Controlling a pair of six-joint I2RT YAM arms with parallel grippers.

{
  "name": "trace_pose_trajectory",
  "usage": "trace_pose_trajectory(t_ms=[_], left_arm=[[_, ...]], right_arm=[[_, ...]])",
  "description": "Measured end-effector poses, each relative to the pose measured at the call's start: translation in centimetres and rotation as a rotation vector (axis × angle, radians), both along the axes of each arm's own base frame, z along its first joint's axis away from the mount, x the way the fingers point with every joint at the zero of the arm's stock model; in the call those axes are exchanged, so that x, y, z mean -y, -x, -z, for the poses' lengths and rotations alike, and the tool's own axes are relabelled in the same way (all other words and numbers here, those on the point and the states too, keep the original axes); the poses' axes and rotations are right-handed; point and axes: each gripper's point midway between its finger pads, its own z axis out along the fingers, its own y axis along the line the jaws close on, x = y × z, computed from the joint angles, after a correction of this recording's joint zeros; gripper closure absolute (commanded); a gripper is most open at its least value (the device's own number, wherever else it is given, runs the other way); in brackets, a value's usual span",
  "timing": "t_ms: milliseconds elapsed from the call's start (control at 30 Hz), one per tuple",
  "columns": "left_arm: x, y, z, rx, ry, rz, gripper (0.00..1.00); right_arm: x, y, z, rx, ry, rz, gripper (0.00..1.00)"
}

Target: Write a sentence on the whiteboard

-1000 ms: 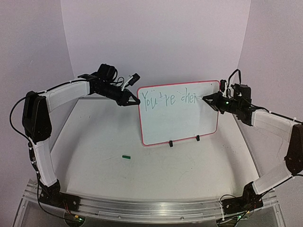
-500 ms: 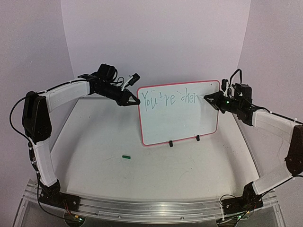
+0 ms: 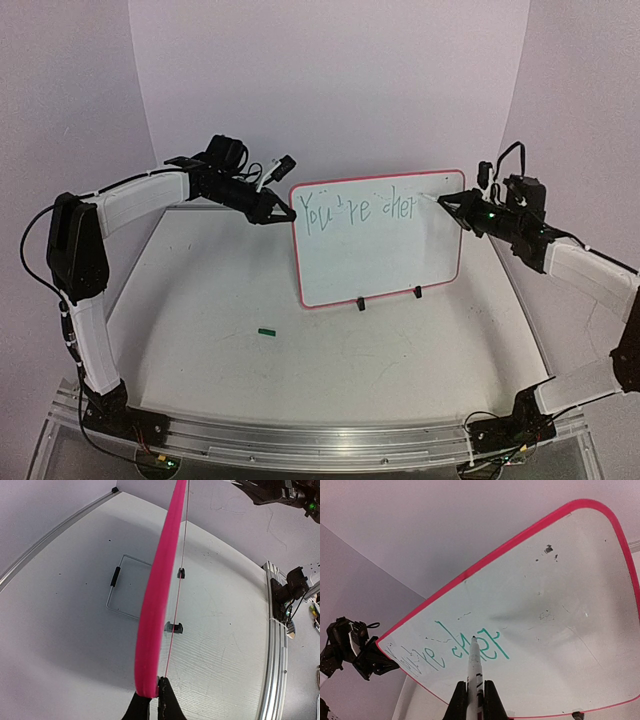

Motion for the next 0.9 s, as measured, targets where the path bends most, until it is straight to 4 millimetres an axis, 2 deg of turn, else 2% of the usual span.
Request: trace_pose_trajectory(t_ms=[100,467,900], left_arm=[[0.0,0.1,0.0,-0.002,-0.002,0.001,1.00],[0.0,0.1,0.0,0.000,-0.003,0.003,1.00],[0.0,0.1,0.0,0.000,-0.003,0.003,1.00]], right_arm=[[0.1,0.1,-0.3,0.009,-0.001,0.004,1.00],[0.0,-1.0,2.4,-0.051,0.022,0.012,1.00],[0.2,-1.7,3.3,-0.068,0.040,0.025,1.00]])
